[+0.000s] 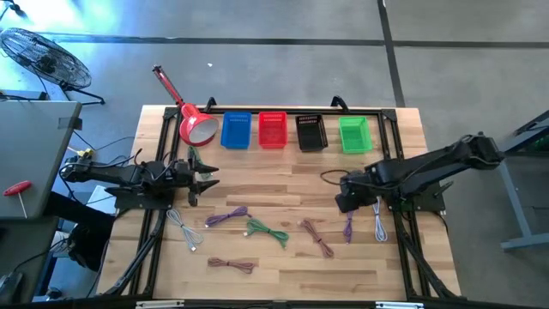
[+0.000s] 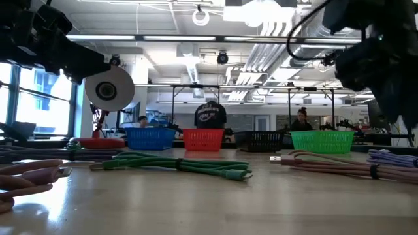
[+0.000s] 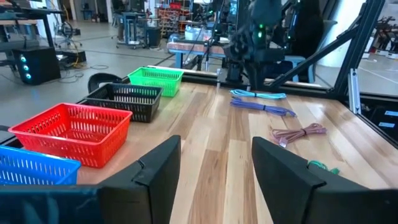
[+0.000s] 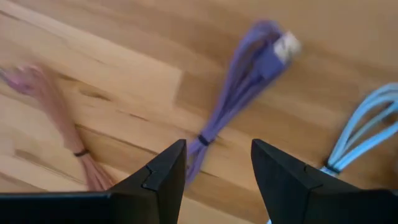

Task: Pick & Place USB Port
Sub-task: Put the right violet charger cable into the black bin

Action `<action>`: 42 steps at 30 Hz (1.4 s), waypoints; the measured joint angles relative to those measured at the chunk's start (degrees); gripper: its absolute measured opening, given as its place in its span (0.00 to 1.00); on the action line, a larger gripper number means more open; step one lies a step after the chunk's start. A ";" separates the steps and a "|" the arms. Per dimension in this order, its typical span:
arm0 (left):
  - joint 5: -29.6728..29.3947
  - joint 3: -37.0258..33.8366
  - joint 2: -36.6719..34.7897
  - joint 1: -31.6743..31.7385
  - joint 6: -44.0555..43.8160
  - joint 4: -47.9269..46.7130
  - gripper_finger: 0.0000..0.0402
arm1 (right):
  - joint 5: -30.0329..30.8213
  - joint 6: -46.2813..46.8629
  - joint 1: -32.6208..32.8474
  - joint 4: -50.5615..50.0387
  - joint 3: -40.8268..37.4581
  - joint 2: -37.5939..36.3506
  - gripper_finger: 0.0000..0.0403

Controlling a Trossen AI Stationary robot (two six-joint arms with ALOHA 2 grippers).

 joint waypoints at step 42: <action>-0.11 0.20 -0.02 -0.01 0.02 -1.29 0.48 | 2.46 2.07 3.09 8.25 -4.11 6.62 0.43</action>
